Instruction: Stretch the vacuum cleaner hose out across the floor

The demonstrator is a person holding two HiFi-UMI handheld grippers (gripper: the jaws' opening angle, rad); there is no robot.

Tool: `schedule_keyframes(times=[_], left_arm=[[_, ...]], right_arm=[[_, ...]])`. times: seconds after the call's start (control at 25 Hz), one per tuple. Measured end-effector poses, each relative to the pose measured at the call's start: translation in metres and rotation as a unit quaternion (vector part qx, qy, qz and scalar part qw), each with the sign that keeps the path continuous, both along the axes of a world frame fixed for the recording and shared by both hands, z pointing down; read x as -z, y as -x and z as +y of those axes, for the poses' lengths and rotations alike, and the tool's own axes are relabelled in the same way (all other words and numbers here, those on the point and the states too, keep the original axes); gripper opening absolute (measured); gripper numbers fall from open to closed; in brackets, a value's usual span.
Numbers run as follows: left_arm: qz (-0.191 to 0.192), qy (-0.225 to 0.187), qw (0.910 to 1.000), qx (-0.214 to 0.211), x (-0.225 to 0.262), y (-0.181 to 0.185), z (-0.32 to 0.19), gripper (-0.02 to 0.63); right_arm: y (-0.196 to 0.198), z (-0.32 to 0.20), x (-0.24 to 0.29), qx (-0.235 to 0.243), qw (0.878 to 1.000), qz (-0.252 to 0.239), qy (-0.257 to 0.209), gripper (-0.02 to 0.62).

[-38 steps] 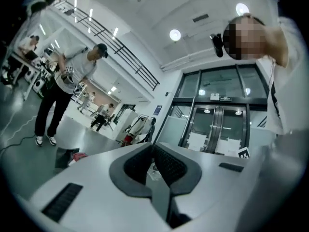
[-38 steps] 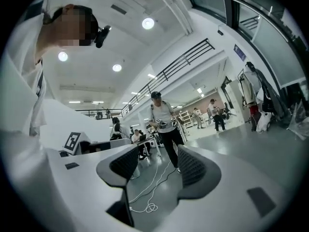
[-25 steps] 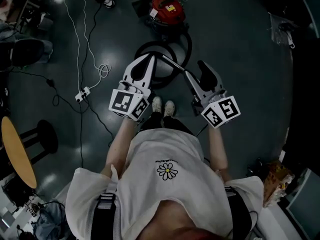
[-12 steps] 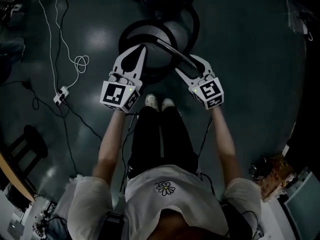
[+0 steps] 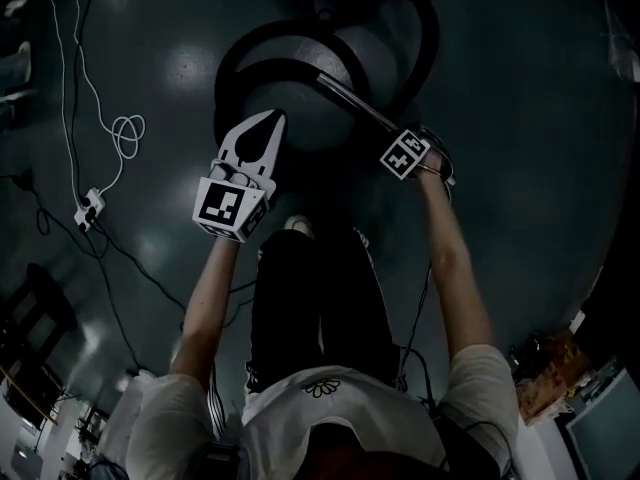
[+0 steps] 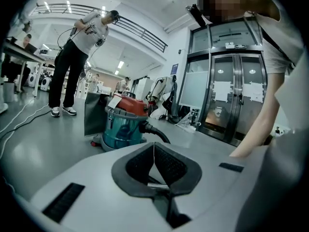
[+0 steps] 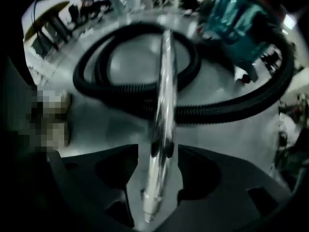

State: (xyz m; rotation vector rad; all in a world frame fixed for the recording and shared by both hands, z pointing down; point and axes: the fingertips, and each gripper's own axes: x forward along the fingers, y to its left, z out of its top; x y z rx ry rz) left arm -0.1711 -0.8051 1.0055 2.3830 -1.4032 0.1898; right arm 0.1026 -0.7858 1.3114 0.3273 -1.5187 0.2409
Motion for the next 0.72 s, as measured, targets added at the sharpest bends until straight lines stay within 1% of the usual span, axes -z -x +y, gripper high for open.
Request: schedule_keyframes(times=[0.04, 0.08, 0.12, 0.16, 0.2, 0.24, 0.28, 0.36, 0.44, 0.52, 0.64, 0.72], left_arm=[[-0.001, 0.002, 1.0, -0.002, -0.006, 0.0, 0.0, 0.009], [-0.005, 0.004, 1.0, -0.004, -0.011, 0.0, 0.0, 0.009], [-0.01, 0.005, 0.9999, -0.006, -0.014, 0.001, -0.001, 0.009], [-0.014, 0.006, 0.9999, -0.007, -0.015, 0.003, -0.002, 0.009], [-0.016, 0.005, 0.9998, -0.006, -0.013, 0.005, -0.004, 0.009], [-0.016, 0.004, 0.9999, -0.002, -0.007, 0.008, -0.007, 0.009], [-0.014, 0.002, 0.9999, 0.004, 0.002, 0.012, -0.009, 0.009], [-0.011, 0.003, 0.9998, 0.018, 0.029, 0.019, -0.009, 0.009], [-0.01, 0.006, 0.9998, 0.016, 0.07, 0.02, -0.004, 0.009], [-0.004, 0.003, 1.0, -0.005, 0.125, 0.015, 0.004, 0.009], [0.0, -0.006, 0.9994, -0.035, 0.216, 0.009, 0.016, 0.009], [-0.01, -0.015, 0.9991, -0.038, 0.277, 0.01, 0.023, 0.009]], right_arm=[[-0.019, 0.006, -0.015, 0.033, 0.997, 0.065, 0.003, 0.249], [-0.032, 0.011, -0.026, 0.051, 0.992, 0.113, 0.0, 0.247], [-0.04, 0.013, -0.032, 0.047, 0.989, 0.139, -0.007, 0.247], [-0.042, 0.013, -0.035, 0.026, 0.989, 0.147, -0.016, 0.229], [-0.042, 0.012, -0.033, 0.0, 0.989, 0.144, -0.022, 0.194], [-0.04, 0.011, -0.028, -0.02, 0.99, 0.136, -0.024, 0.188], [-0.037, 0.009, -0.019, -0.031, 0.991, 0.127, -0.025, 0.187], [-0.032, 0.007, 0.013, -0.035, 0.993, 0.111, -0.034, 0.186], [-0.026, 0.006, 0.062, -0.028, 0.993, 0.099, -0.056, 0.184], [-0.018, 0.002, 0.125, -0.016, 0.993, 0.086, -0.077, 0.185], [0.006, -0.009, 0.231, 0.011, 0.993, 0.058, -0.107, 0.183], [0.019, -0.018, 0.302, 0.046, 0.988, 0.072, -0.131, 0.183]])
